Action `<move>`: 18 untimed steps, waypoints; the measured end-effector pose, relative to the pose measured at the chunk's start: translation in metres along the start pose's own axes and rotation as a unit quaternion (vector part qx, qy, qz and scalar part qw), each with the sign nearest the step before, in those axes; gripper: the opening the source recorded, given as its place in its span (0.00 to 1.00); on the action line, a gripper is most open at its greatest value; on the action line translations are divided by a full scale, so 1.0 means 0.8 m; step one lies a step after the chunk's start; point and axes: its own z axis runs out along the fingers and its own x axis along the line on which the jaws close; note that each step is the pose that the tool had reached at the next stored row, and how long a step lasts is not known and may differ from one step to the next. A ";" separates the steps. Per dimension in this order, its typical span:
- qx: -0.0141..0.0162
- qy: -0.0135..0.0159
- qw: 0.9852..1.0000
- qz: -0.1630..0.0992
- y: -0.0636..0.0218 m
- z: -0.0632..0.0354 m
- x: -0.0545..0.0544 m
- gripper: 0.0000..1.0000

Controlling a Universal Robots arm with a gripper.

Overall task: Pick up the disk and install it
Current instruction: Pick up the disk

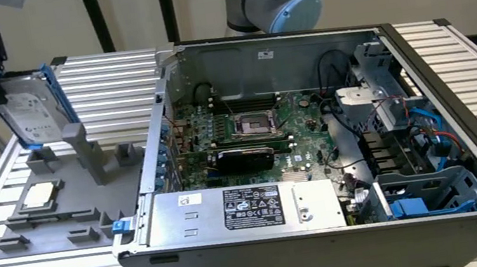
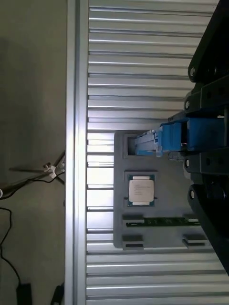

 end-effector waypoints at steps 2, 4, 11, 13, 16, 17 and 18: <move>0.000 0.000 1.000 0.000 -0.003 -0.011 0.000 0.33; 0.000 0.000 1.000 0.000 -0.008 -0.023 0.000 0.33; 0.000 -0.003 1.000 -0.001 -0.037 -0.063 0.000 0.33; 0.000 -0.004 1.000 -0.002 -0.046 -0.074 0.000 0.33; 0.000 -0.005 1.000 -0.002 -0.062 -0.092 -0.001 0.33; -0.001 -0.006 1.000 -0.002 -0.068 -0.098 0.000 0.33; -0.001 -0.006 1.000 -0.002 -0.073 -0.104 0.000 0.33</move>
